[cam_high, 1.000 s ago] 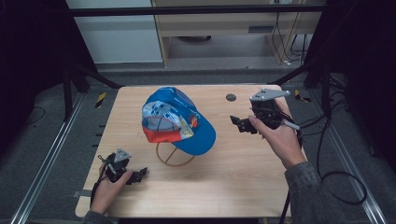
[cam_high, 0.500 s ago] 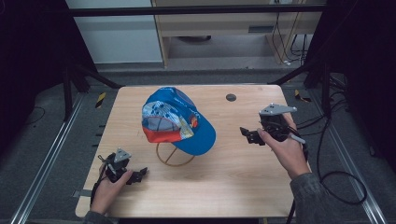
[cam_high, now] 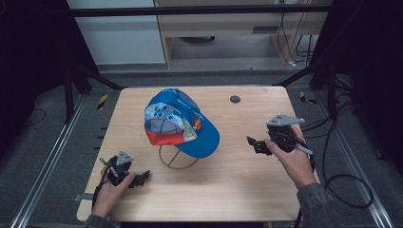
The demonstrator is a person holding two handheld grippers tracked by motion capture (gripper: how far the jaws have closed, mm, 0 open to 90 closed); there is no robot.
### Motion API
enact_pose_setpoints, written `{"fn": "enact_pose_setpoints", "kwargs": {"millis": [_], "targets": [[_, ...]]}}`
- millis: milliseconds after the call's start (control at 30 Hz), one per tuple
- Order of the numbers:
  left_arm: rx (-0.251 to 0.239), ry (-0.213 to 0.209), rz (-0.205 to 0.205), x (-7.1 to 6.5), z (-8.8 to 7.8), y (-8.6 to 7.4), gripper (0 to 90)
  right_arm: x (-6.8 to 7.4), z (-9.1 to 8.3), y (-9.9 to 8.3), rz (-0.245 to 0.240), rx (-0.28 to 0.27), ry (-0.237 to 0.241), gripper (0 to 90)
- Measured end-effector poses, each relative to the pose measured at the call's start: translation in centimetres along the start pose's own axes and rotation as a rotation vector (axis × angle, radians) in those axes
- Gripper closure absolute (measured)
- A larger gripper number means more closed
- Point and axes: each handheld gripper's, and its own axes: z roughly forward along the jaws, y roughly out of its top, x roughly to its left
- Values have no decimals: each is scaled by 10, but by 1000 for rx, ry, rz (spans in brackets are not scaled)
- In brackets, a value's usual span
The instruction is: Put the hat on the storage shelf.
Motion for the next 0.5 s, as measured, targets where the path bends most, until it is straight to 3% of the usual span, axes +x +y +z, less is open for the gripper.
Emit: {"fn": "enact_pose_setpoints", "kwargs": {"millis": [500], "targets": [[0,1,-1,0,0,0,0,0,2,-24,-22,24,-35,116]]}}
